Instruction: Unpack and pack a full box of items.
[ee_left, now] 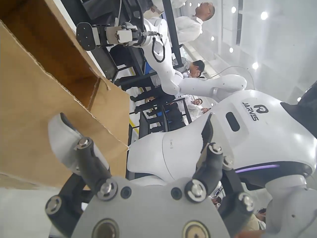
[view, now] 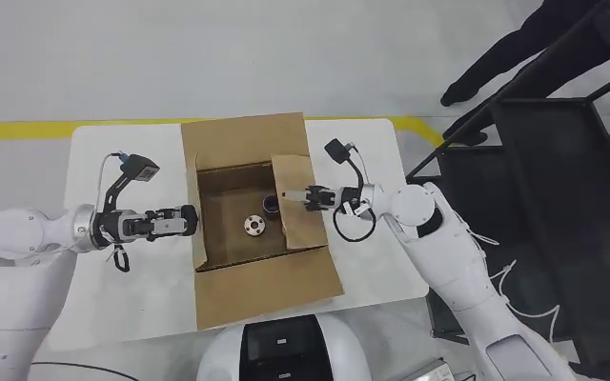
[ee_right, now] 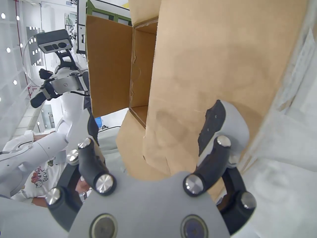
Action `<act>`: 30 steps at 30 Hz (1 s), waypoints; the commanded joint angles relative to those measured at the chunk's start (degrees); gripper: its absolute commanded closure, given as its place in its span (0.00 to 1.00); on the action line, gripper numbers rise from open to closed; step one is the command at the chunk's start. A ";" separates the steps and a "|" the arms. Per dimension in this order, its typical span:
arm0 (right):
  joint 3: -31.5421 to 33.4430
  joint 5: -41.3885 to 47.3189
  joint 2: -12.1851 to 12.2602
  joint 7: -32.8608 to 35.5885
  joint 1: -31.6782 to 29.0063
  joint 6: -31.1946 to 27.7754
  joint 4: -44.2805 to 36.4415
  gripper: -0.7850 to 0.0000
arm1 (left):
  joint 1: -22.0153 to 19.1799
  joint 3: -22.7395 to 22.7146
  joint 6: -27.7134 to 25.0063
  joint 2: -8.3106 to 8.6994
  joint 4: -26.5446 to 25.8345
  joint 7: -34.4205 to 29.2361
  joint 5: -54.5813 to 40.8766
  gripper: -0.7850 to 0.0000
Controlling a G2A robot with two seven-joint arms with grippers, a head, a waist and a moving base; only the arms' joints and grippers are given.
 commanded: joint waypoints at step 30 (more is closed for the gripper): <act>-6.45 1.17 -1.01 -0.36 4.26 -1.44 5.20 0.00 | -6.11 12.18 -2.73 -2.91 6.98 14.99 13.82 0.00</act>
